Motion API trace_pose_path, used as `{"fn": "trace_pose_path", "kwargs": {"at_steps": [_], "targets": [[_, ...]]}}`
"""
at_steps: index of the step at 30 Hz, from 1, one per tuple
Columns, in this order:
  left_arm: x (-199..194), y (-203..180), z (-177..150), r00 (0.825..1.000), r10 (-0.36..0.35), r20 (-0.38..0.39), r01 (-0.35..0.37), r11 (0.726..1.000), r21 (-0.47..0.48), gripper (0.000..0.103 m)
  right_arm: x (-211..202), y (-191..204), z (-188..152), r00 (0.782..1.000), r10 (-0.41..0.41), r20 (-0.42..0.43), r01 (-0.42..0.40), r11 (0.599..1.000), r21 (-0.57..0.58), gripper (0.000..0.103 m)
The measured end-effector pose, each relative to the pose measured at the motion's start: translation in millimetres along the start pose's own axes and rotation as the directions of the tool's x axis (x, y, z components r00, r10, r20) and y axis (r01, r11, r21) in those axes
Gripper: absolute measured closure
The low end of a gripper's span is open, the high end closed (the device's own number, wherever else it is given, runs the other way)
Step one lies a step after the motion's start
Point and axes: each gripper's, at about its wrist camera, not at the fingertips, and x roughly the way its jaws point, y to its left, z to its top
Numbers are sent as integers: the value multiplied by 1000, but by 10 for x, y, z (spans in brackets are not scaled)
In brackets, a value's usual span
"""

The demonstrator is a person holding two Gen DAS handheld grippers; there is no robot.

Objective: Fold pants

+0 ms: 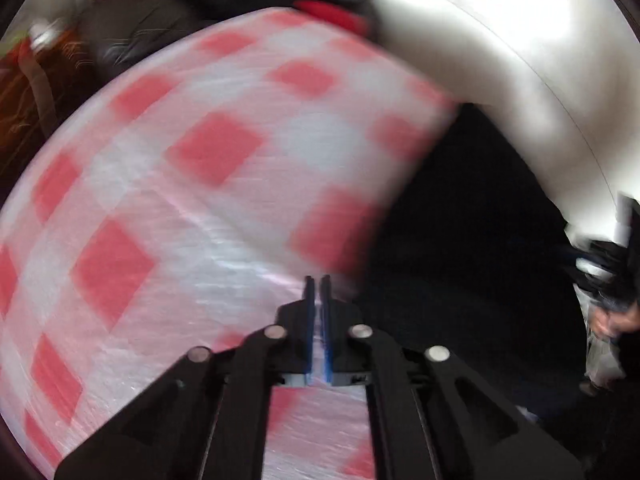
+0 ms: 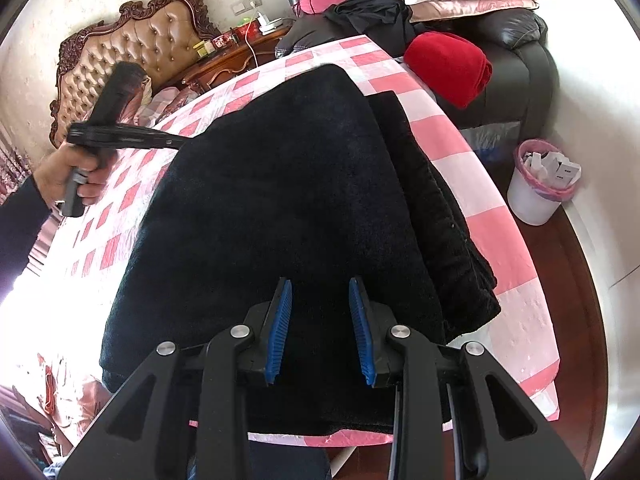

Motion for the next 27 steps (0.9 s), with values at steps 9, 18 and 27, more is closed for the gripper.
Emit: {"fn": "trace_pose_path", "kwargs": {"at_steps": [9,18,27], "targets": [[-676,-108,-119,950,-230,212,227,973,41,82,4,3,-10,1000,-3,6,3,1000,-1,74],[-219,-510,-142,973,-226,44,216,962,169,90,-4,-11,-33,1000,3,16,-3,1000,2,73],[-129,-434,-123,983,-180,19,176,974,144,84,-15,-20,-41,1000,10,22,-10,1000,-6,73]]}}
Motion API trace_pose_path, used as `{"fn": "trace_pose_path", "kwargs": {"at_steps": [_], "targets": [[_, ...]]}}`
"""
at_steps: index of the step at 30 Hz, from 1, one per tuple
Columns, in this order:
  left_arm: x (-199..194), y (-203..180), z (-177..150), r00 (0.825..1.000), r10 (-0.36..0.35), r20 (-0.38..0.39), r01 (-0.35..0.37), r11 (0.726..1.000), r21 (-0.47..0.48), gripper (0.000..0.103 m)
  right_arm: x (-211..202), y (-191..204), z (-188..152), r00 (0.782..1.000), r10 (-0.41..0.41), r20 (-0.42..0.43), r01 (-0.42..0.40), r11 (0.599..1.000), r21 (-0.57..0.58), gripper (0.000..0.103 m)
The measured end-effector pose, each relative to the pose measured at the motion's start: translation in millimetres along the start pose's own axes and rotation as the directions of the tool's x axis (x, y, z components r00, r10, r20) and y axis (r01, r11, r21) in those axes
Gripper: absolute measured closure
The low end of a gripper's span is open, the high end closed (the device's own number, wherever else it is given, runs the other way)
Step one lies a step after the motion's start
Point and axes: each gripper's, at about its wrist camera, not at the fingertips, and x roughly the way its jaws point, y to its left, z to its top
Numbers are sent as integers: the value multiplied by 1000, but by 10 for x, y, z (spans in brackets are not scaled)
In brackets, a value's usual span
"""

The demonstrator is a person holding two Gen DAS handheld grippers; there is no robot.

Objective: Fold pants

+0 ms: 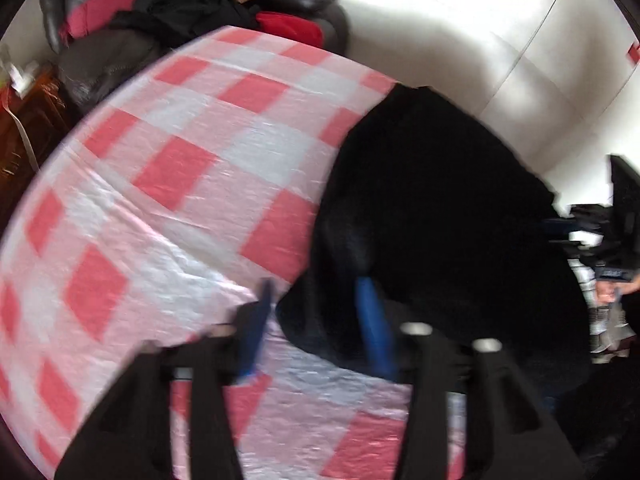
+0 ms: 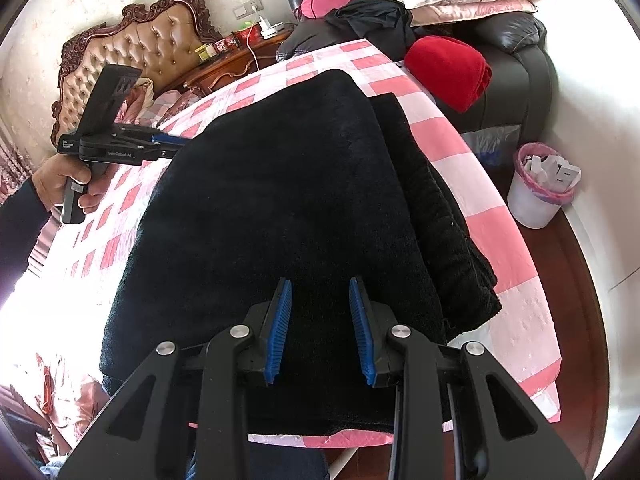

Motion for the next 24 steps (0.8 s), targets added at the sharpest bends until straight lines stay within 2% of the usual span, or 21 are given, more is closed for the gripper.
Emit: {"fn": "trace_pose_path", "kwargs": {"at_steps": [1,2,5,7,9,10,11,12,13,15,16,17,18,19,21,24], "targets": [[17,3,-8,1000,20,-4,-20,1000,1,88,-4,3,-3,1000,0,1,0,1000,0,73],[29,-12,-12,998,55,-6,-55,998,10,88,-6,7,-4,1000,-2,2,2,1000,0,73],[-117,-21,-16,990,119,75,-118,993,-17,77,-3,8,-3,1000,1,1,-1,1000,0,73],[-167,-38,-29,981,176,84,-176,984,-9,78,-4,10,-7,1000,5,3,-5,1000,0,73],[-163,-36,-45,990,121,71,-120,993,-16,78,-5,12,-6,1000,2,4,-2,1000,-2,73],[-114,-45,-51,990,129,49,-129,992,-6,78,-4,23,-5,1000,-1,4,1,1000,-5,73],[-51,-52,-53,989,145,20,-145,989,7,82,-4,14,-4,1000,-1,3,1,1000,-5,73],[-21,-45,-62,992,124,7,-124,992,3,99,-3,12,-3,1000,0,3,0,1000,-6,73],[-13,-25,-54,998,56,13,-56,998,-24,101,-4,9,0,1000,1,2,-1,1000,-6,73],[-32,59,-53,999,9,46,-5,996,-88,102,-8,3,-2,1000,4,3,-4,1000,-5,73],[-83,233,-81,995,-12,103,33,979,-200,102,-7,0,-4,1000,5,4,-5,1000,-5,73],[-166,414,-151,980,-66,190,122,945,-305,102,-5,-7,-5,1000,5,4,-5,1000,-3,74],[-220,527,-230,961,-100,258,193,910,-366,102,-5,-12,-4,1000,7,4,-7,1000,2,74],[-252,660,-356,927,-151,344,299,851,-433,102,-4,-18,-5,1000,8,4,-8,1000,10,74],[-203,784,-601,861,-200,467,443,746,-498,102,1,-20,-4,1000,7,6,-7,1000,10,74],[-52,887,-838,802,-219,555,553,623,-553,102,9,-28,3,1000,8,3,-8,1000,7,74]]}}
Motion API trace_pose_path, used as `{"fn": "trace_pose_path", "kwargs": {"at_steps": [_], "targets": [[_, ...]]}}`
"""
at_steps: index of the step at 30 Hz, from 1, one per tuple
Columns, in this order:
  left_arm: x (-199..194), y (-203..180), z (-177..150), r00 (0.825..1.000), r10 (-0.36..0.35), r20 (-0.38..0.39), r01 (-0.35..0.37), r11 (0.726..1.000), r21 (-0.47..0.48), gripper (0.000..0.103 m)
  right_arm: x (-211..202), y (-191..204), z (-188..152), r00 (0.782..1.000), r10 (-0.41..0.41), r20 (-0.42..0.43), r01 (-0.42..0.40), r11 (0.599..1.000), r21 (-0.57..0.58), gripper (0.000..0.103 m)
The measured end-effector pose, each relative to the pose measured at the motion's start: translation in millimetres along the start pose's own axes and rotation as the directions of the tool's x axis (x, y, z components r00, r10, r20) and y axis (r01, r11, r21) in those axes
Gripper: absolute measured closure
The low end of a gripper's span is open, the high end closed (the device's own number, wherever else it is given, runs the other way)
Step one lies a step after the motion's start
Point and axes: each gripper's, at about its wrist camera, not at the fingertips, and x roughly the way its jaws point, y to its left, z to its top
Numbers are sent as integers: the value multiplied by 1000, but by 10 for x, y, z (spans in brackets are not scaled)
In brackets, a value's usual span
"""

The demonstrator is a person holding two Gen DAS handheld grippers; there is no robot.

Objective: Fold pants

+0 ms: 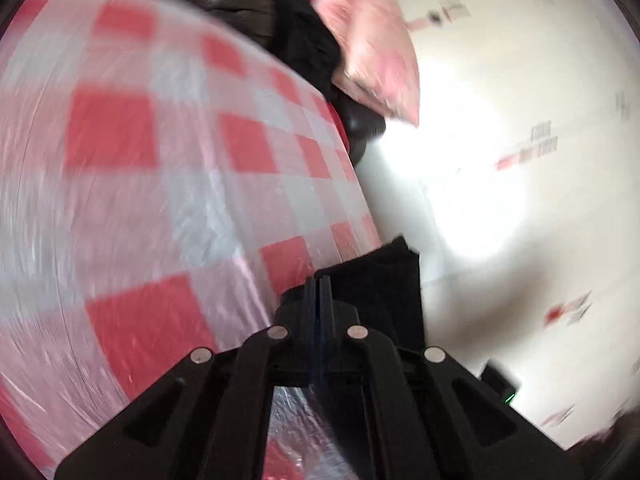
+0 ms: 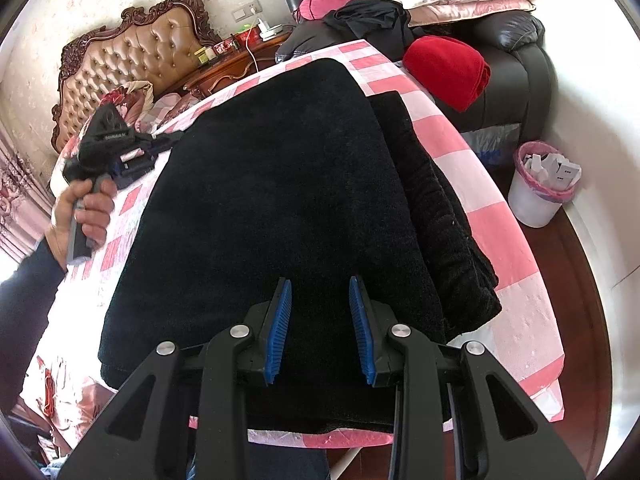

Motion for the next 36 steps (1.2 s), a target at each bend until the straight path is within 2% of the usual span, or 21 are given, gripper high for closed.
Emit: {"fn": "trace_pose_path", "kwargs": {"at_steps": [1,3,6,7,9,10,12,14,16,17,18,19,20,21,23,26,30,32,34,35,36], "targets": [[-8,66,-43,1000,-6,15,6,999,-35,102,1,0,3,1000,1,-2,-1,1000,0,74],[-33,23,-91,1000,10,30,-10,1000,-26,98,3,-3,8,1000,1,-2,-1,1000,0,74],[-183,-164,-79,996,61,69,-63,998,30,73,3,-4,20,1000,0,0,0,1000,-1,74],[-252,-270,-74,991,101,88,-107,992,69,72,5,-7,33,1000,-1,-2,1,1000,-1,74],[-321,-412,-74,987,135,89,-144,984,107,72,6,1,29,1000,-3,-3,3,1000,-3,74],[-312,-478,-85,980,183,82,-192,974,123,72,6,-2,35,1000,-2,-3,2,1000,-5,74],[-204,-511,-123,964,261,40,-264,956,125,72,8,0,25,1000,0,-2,0,1000,-4,73],[-108,-576,-161,948,318,29,-317,929,189,72,6,6,18,1000,-1,0,1,1000,-5,74],[68,-607,-211,938,346,-7,-335,912,237,72,7,8,9,1000,-4,3,4,1000,-10,73],[153,-597,-212,933,358,-27,-340,906,253,76,9,21,-5,1000,-6,3,6,1000,-13,73],[209,-566,-205,928,370,-40,-348,902,255,99,10,24,-3,1000,-6,2,6,1000,-15,73],[181,-478,-163,941,336,-44,-323,929,180,99,11,23,-2,1000,-6,-1,6,1000,-15,74],[89,-381,-127,965,261,-27,-258,962,85,99,11,24,4,1000,-6,-4,6,1000,-16,74],[48,-303,-113,976,219,-12,-218,976,24,99,10,24,4,1000,-5,-6,5,1000,-17,74],[-2,-54,-135,991,137,1,-136,983,-127,99,12,18,8,1000,-2,-9,2,1000,-16,74],[0,5,-209,993,116,14,-113,981,-156,96,23,7,61,999,9,-38,-9,1000,3,74],[-165,-209,-287,972,211,104,-198,972,-125,73,-11,-79,135,996,57,-66,-54,997,52,73],[-281,-604,-456,944,279,173,-286,958,12,73,-118,-140,173,997,54,-51,-50,996,76,73],[-314,-1020,-739,920,320,225,-355,925,137,72,-267,-177,200,1000,7,-14,-6,998,62,69],[-296,-1200,-907,907,335,254,-385,904,184,72,-314,-184,196,1000,-6,-2,6,998,56,64],[-225,-1422,-1171,895,348,278,-417,875,246,72,-357,-188,198,999,-39,12,39,998,47,46]]}}
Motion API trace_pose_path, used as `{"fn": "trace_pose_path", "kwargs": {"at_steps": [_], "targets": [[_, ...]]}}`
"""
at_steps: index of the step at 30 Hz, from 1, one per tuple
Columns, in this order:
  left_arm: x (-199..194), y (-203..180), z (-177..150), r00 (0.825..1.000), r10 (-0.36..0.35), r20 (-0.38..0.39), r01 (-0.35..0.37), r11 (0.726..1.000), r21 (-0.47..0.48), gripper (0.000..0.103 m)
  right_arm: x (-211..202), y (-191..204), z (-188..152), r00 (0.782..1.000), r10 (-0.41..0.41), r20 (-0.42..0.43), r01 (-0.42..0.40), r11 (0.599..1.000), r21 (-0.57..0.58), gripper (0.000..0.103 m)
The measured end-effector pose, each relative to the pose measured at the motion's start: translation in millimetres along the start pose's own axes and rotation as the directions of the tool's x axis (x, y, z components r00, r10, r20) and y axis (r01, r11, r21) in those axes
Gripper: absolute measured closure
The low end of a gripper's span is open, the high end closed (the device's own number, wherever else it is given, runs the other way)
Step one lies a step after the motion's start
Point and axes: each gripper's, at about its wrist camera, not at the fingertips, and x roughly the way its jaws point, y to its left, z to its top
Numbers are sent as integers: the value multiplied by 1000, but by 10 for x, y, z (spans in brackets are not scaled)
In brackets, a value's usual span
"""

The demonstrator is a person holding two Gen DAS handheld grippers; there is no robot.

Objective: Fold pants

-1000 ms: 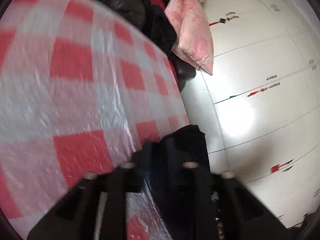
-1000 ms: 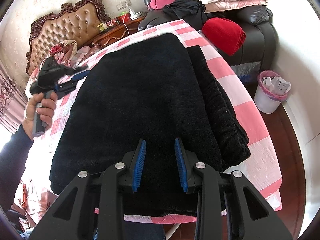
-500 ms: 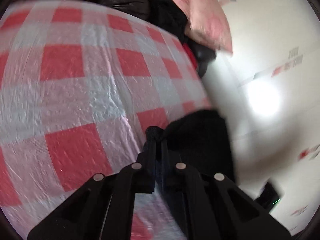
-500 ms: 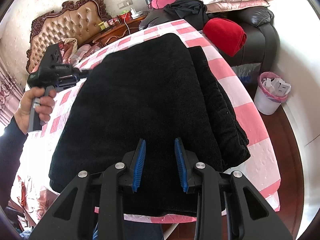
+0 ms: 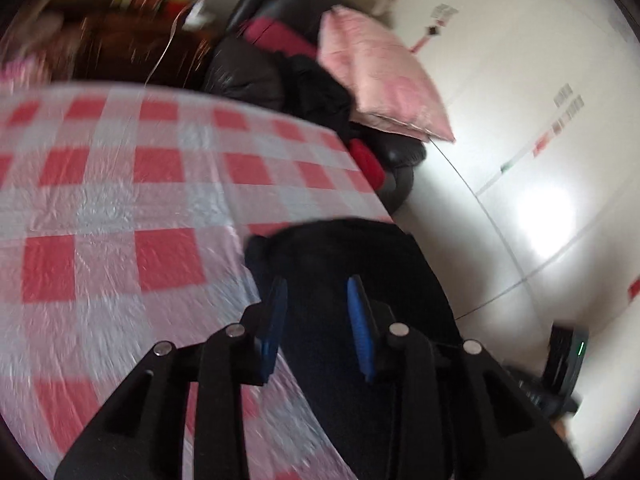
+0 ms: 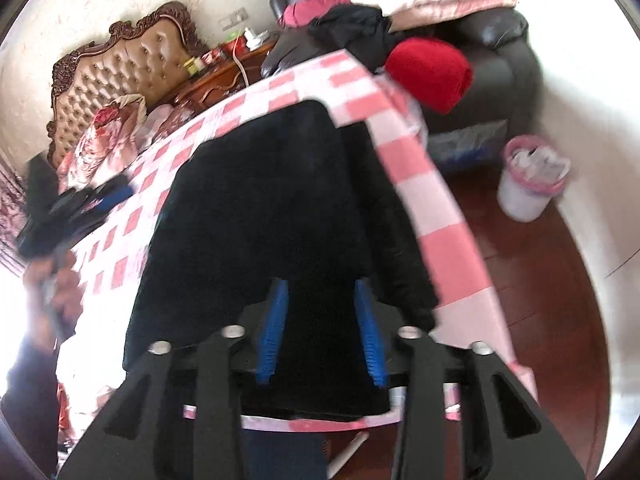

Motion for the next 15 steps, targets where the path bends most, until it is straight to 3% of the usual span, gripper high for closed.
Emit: {"fn": "trace_pose_path", "kwargs": {"at_steps": [1,4,6,8,9,12,15], "targets": [[-22,-189,-147,1000,16,5,-16,999,46,72,-36,6,1,996,-84,23,85,996,-27,33],[-6,-728,-648,996,84,3,-83,982,170,72,28,-3,-38,979,-204,6,204,975,-92,32],[216,-991,-1033,982,172,-77,-143,947,288,72,113,-91,-79,974,-222,-34,219,973,-76,32],[299,-1118,-1260,959,282,-37,-248,892,378,72,104,-140,-112,974,-223,-28,220,973,-72,32],[297,-1131,-1290,957,288,-21,-260,890,375,72,76,-120,-112,971,-237,-14,235,968,-83,32],[99,-1118,-1254,969,245,25,-242,929,281,70,-66,19,-134,949,-311,53,315,943,-108,31],[-64,-1166,-1313,960,268,76,-278,917,287,70,-177,185,-187,937,-333,103,344,931,-122,27]]}}
